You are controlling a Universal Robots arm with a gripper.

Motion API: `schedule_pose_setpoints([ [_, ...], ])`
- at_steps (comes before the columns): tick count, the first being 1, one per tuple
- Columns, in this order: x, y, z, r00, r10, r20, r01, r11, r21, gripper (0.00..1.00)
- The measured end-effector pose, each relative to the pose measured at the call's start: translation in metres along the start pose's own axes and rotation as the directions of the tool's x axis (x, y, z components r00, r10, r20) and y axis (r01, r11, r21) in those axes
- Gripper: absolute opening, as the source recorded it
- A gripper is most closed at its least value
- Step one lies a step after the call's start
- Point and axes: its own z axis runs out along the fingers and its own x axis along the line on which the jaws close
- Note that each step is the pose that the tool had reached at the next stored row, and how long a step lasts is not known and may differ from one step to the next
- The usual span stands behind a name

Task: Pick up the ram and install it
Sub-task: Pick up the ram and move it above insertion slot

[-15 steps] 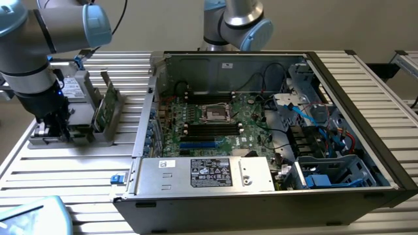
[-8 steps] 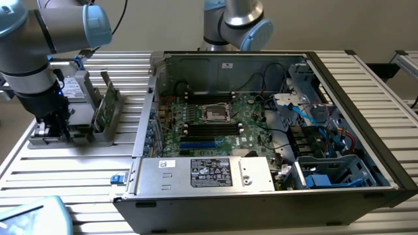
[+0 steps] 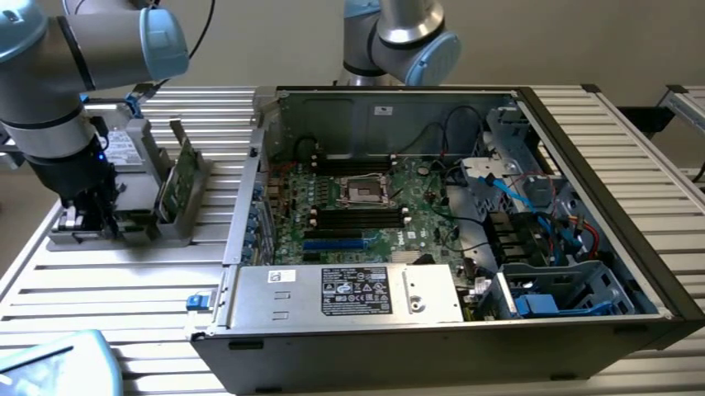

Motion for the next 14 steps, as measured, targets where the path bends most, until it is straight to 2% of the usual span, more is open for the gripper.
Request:
schedule_pose_setpoints([
  [7, 0.0, 0.0, 0.0, 1.0, 0.0, -0.0001, 0.0, 1.0, 0.0001, 0.13],
  [14, -0.0003, 0.0002, -0.0033, 1.0, 0.0, 0.0008, 0.0, 1.0, 0.0026, 0.13],
])
